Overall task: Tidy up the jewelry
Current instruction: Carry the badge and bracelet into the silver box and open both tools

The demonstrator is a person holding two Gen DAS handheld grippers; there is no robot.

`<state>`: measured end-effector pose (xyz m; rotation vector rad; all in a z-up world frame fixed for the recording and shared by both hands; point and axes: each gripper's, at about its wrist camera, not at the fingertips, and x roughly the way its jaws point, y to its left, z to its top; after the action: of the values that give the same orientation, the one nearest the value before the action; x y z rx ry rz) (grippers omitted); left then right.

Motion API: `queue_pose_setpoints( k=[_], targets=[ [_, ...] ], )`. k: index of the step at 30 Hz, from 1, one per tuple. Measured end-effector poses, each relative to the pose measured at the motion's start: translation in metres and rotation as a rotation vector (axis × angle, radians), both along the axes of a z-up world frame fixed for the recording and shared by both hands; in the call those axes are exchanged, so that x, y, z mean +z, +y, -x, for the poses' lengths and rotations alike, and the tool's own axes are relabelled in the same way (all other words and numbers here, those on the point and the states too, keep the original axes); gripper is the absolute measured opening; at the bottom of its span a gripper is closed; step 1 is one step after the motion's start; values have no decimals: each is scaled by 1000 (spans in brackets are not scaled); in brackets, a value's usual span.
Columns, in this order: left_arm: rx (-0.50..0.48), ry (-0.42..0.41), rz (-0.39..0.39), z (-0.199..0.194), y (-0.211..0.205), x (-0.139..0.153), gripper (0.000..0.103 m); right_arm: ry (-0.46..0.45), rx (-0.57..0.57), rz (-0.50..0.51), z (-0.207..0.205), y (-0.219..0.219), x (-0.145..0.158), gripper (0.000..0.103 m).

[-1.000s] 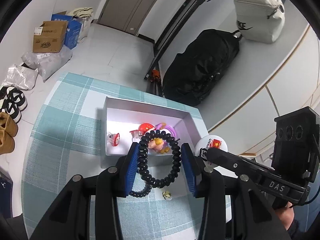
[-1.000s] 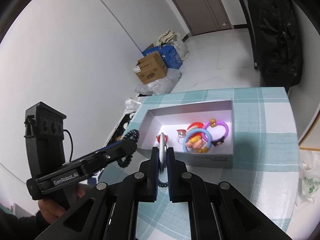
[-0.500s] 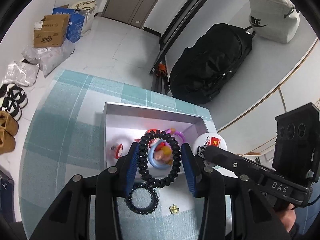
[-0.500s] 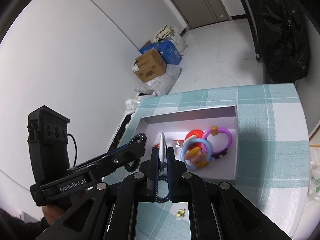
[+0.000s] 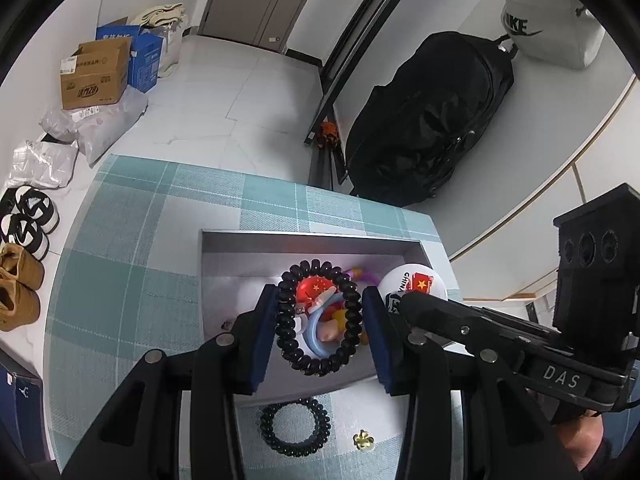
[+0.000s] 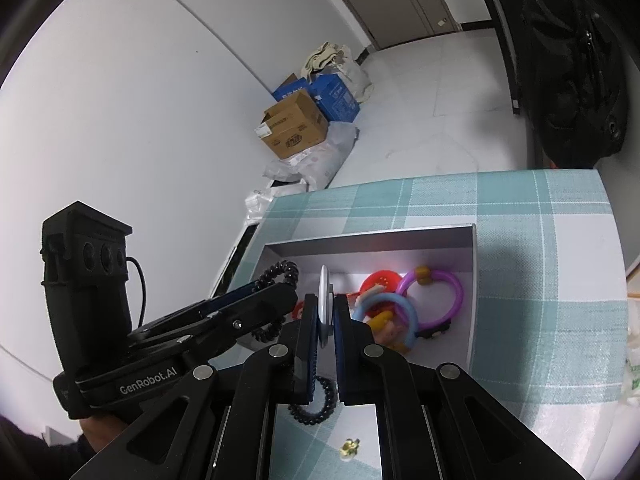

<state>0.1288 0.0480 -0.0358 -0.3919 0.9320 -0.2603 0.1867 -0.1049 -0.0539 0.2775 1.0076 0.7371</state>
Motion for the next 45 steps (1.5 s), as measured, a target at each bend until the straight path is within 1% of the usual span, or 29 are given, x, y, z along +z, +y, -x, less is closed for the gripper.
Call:
queue_pose_setpoints(
  k=[8,11,13,14,15,16,17,18,19,20,22,24,26,28,29,30,35,37,39,41,45],
  targets=[
    [3,24,0,-4,-3,-6,37,7,-15,18,-2,1,-3,7],
    [18,42,19,-8,-2,-9,37,2,-21,28,-3,1,-3,10],
    [22,59,30,-11,-3,-11,45,1,-28,40,-3,1,-4,10],
    [23,68,29,-12,-3,-12,45,0,-34,47,-3,0,-5,10],
    [20,67,25,-11,-4,-11,48,2,-39,53,-4,-1,-5,12],
    [16,71,19,-11,-4,-11,55,4,-44,55,-4,-2,-6,13],
    [21,70,11,-11,-5,-10,58,3,-48,54,-4,-4,-5,16],
    [23,62,11,-10,-5,-10,60,-4,-52,55,-3,-5,-4,22],
    [24,57,10,-9,-5,-9,61,-10,-55,60,-4,-7,-4,25],
    [26,55,7,-8,-5,-8,61,-17,-62,64,-3,-8,-3,29],
    [29,54,-2,-7,-6,-7,62,-25,-66,63,-2,-9,-1,30],
    [34,52,-2,-5,-5,-6,62,-32,-69,66,0,-11,1,34],
    [34,47,-6,-3,-5,-4,62,-43,-71,67,2,-11,4,35],
    [36,40,-16,-1,-6,-2,62,-63,-71,69,6,-11,8,39],
    [36,37,-20,1,-6,-1,62,-72,-70,70,8,-12,10,44],
    [35,35,-24,2,-6,0,62,-82,-70,68,10,-12,12,46],
    [36,20,-49,14,-7,5,63,-99,-43,60,20,-11,16,47],
    [35,13,-59,20,-8,7,63,-117,-40,68,25,-12,18,51],
    [34,1,-73,26,-10,9,63,-133,-45,70,31,-14,20,59],
    [31,-6,-92,32,-11,10,63,-140,-51,69,34,-16,20,60],
    [33,-17,-115,43,-12,10,64,-156,-60,70,42,-18,21,67]
  ],
)
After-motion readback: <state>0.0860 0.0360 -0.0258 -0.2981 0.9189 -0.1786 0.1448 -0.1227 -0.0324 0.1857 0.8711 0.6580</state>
